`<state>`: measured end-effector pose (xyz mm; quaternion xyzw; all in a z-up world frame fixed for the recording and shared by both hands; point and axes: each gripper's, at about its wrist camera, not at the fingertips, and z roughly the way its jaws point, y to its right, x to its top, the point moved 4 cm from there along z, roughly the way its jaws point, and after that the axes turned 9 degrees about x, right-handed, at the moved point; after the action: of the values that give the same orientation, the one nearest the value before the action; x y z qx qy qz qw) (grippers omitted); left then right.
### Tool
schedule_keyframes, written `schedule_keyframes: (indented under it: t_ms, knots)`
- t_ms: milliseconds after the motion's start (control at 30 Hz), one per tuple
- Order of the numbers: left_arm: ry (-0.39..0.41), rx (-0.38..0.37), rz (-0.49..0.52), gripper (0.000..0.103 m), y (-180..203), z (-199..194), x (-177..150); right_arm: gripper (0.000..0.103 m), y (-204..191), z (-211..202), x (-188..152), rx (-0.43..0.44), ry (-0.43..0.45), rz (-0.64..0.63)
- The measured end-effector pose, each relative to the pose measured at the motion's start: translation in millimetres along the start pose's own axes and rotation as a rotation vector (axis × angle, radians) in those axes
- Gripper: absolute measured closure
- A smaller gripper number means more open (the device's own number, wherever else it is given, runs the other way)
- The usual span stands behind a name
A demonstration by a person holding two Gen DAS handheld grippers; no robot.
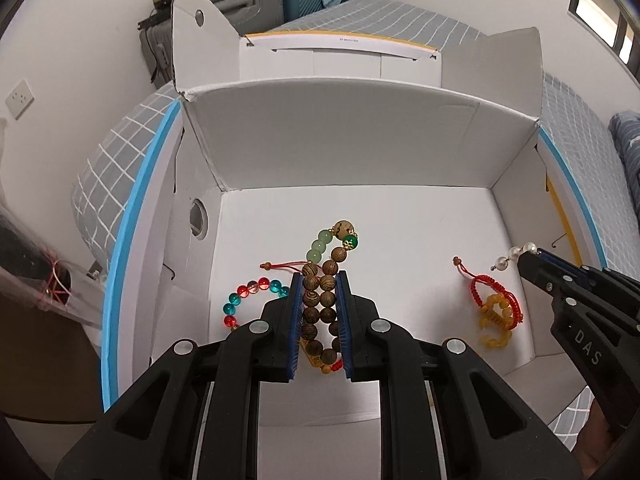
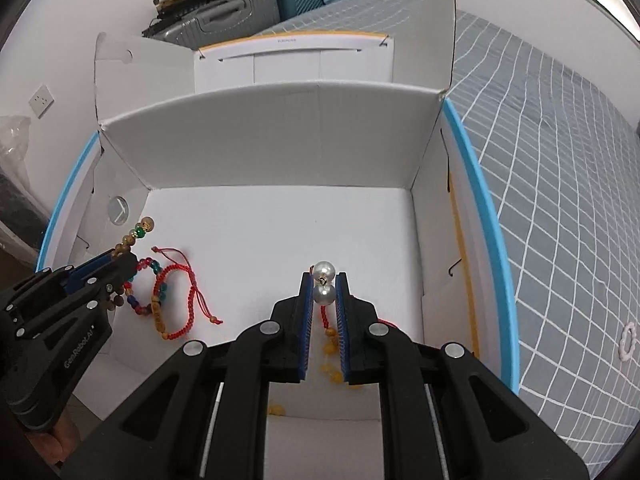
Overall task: Organize jewelry
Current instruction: 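Open both tools to drop the bracelet and earring into the box, then move the left tool to the red bead bracelet while the right tool approaches the pink-white bead bracelet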
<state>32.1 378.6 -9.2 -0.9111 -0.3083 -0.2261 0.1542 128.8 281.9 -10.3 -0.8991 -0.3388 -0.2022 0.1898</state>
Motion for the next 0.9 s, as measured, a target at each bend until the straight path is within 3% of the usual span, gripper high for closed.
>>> schedule_keyframes:
  t_ms: [433,467,500,533,600,733,800,900]
  knots:
    - [-0.015,-0.008,-0.019,0.083,-5,1,-3,0.087,-3,11,-6,0.017,-0.047,0.001]
    - [-0.009,-0.006,-0.022,0.076,-7,-2,-3,0.084,-4,9,-5,0.023,-0.041,0.000]
    - [-0.001,-0.005,-0.026,0.063,-8,-6,-3,0.073,-5,3,-4,0.023,-0.026,-0.001]
    - [0.018,-0.001,-0.034,0.055,-10,-12,-2,0.062,-5,-3,-3,0.024,-0.008,-0.001]
    - [0.050,0.011,-0.040,0.036,-13,-23,-1,0.054,-6,-15,1,0.043,0.025,-0.002]
    - [0.100,0.008,-0.055,0.023,-18,-48,-2,0.035,-5,-44,6,0.050,0.086,-0.001]
    - [0.119,0.005,-0.052,0.011,-16,-57,-3,0.027,-3,-59,9,0.047,0.121,-0.003]
    - [0.156,0.000,-0.041,0.006,-8,-71,-3,0.019,7,-82,13,0.037,0.164,-0.004]
